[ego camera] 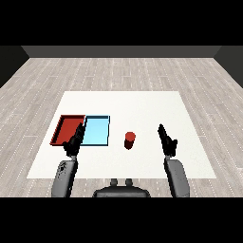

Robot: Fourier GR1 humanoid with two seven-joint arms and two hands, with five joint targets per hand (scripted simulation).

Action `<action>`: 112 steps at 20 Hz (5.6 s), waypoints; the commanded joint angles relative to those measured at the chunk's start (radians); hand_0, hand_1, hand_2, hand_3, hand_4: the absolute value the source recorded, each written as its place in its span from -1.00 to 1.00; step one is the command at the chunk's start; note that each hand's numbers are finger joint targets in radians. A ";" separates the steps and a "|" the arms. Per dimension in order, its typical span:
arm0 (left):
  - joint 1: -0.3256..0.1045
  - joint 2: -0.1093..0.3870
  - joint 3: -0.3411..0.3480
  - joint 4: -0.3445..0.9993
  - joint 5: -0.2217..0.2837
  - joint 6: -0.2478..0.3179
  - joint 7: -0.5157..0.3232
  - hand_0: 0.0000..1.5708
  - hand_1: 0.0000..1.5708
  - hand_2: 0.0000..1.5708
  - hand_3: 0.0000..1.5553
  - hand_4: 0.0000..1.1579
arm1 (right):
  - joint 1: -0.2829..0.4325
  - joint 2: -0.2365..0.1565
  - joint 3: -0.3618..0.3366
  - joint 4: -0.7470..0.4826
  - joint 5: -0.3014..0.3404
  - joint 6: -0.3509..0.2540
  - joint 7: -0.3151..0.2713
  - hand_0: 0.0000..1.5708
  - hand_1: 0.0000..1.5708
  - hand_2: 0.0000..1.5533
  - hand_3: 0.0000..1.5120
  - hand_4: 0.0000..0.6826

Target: Pick the red can and put it in the red box

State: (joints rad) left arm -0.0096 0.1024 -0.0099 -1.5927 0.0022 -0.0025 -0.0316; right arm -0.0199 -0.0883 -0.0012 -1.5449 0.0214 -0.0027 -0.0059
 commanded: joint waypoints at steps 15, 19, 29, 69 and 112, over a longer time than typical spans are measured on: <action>-0.068 -0.089 0.027 0.034 0.000 0.005 -0.353 -1.00 -1.00 -1.00 -1.00 -1.00 | -0.013 -0.011 -0.093 0.040 -0.098 0.129 -0.378 -1.00 -1.00 -1.00 -1.00 -1.00; -0.063 -0.055 0.065 0.010 0.048 -0.031 -0.330 -1.00 -1.00 -1.00 -1.00 -1.00 | 0.050 -0.006 -0.088 -0.024 -0.113 0.147 -0.338 -1.00 -1.00 -1.00 -1.00 -1.00; 0.058 -0.048 0.072 0.007 0.088 -0.100 -0.454 -1.00 -1.00 -1.00 -1.00 -1.00 | 0.073 0.035 -0.028 -0.099 -0.073 0.114 -0.258 -1.00 -1.00 -1.00 -1.00 -1.00; -0.048 -0.053 0.079 0.009 0.096 -0.045 -0.371 -1.00 -1.00 -1.00 -1.00 -1.00 | -0.300 0.088 0.133 0.642 -0.307 0.031 -0.501 -1.00 -1.00 -1.00 -1.00 -1.00; 0.011 -0.037 0.096 0.000 0.099 -0.067 -0.406 -1.00 -1.00 -1.00 -1.00 -1.00 | -0.555 0.088 0.480 0.860 -0.562 -0.425 -0.529 0.85 0.85 0.86 0.85 0.74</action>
State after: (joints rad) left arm -0.0145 0.0494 0.0626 -1.6262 0.0913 -0.0505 -0.4060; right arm -0.5840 -0.0058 0.4871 -0.6312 -0.6009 -0.3824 -0.5689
